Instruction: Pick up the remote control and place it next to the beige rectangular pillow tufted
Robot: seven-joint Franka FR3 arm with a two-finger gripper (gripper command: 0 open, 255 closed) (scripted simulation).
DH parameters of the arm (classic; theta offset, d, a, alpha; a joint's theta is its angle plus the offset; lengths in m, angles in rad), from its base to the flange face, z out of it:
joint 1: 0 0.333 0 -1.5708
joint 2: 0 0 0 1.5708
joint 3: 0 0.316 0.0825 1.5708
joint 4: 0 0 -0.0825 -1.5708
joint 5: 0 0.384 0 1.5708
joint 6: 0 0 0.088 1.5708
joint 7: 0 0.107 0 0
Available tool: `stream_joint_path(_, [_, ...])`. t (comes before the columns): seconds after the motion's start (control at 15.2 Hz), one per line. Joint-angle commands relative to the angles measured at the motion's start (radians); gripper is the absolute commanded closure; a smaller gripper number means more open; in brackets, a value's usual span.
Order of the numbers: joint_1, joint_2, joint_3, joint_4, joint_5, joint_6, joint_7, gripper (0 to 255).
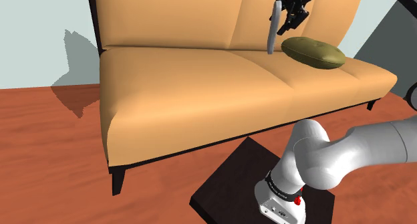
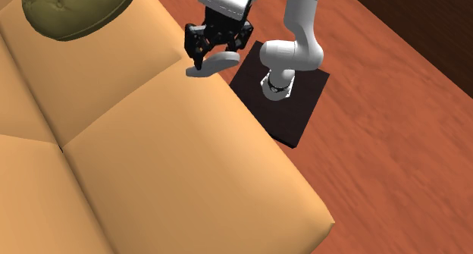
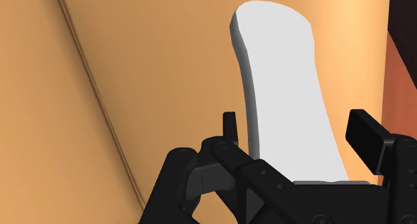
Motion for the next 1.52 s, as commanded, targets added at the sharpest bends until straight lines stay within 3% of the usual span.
stream_joint_path(0.0, [0.003,0.020,0.003,0.041,0.005,-0.020,-0.006,255])
stream_joint_path(0.13, [0.005,0.034,0.004,0.069,0.008,-0.034,-0.011,255])
stream_joint_path(0.86, [0.007,0.006,-0.219,0.184,-0.096,-0.056,-0.266,255])
stream_joint_path(1.45, [0.078,0.053,-0.440,0.387,-0.161,-0.072,-0.485,255])
